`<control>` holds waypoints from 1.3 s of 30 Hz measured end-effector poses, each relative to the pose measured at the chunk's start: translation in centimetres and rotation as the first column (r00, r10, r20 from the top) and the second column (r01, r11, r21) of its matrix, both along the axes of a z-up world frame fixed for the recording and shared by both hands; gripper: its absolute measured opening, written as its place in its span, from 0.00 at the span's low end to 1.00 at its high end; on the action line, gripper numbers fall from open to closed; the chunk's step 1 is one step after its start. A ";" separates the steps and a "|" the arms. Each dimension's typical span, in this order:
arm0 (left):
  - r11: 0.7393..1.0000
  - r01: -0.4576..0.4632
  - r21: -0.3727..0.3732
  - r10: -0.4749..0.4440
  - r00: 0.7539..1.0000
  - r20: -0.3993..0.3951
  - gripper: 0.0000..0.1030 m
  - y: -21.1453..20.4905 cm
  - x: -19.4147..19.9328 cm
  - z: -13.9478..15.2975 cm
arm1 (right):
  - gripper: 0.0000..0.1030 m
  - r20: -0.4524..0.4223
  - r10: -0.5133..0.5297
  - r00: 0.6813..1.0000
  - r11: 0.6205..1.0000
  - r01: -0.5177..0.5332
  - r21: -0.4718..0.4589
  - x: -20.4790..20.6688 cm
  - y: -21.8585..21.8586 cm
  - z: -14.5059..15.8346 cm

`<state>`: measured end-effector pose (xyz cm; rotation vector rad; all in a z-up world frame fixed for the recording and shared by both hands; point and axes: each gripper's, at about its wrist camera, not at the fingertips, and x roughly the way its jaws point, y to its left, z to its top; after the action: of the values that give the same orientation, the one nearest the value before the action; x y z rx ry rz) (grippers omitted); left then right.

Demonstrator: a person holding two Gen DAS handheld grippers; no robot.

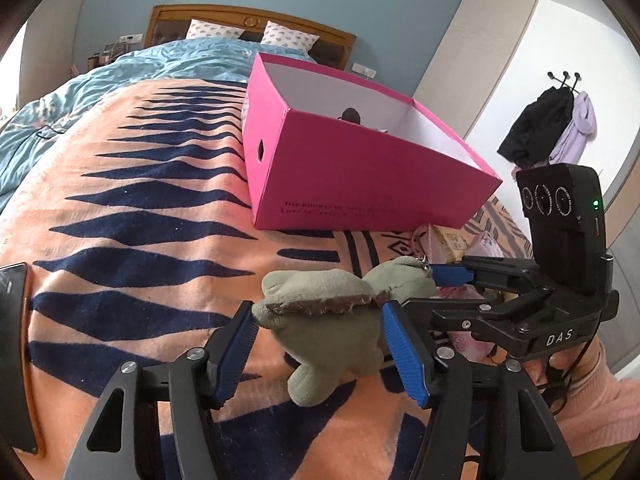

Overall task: Organize objects
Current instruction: 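Grasp the green dinosaur plush with the left gripper, then carry the green dinosaur with the left gripper over the pink box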

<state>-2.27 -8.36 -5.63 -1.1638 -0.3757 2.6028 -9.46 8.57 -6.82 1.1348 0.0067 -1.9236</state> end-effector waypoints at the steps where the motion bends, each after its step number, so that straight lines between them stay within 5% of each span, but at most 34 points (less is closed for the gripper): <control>1: 1.000 -0.005 0.002 0.005 1.000 0.001 0.59 0.0 0.0 0.0 | 0.63 -0.002 0.000 1.000 1.000 0.000 -0.003 0.0 0.0 0.0; 17: 1.000 0.024 0.016 -0.023 0.998 -0.058 0.56 1.7 0.4 2.7 | 0.57 -0.075 -0.003 0.997 0.999 0.000 -0.032 0.9 2.0 2.8; 39: 0.992 0.041 -0.119 -0.075 0.952 -0.298 0.57 3.6 -3.9 14.7 | 0.57 -0.377 -0.014 0.926 0.996 -0.022 -0.089 -1.6 3.4 14.9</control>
<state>-6.17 -4.78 9.06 -0.7730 -0.1311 2.7203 -11.08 11.94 8.05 0.6887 0.1288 -2.0888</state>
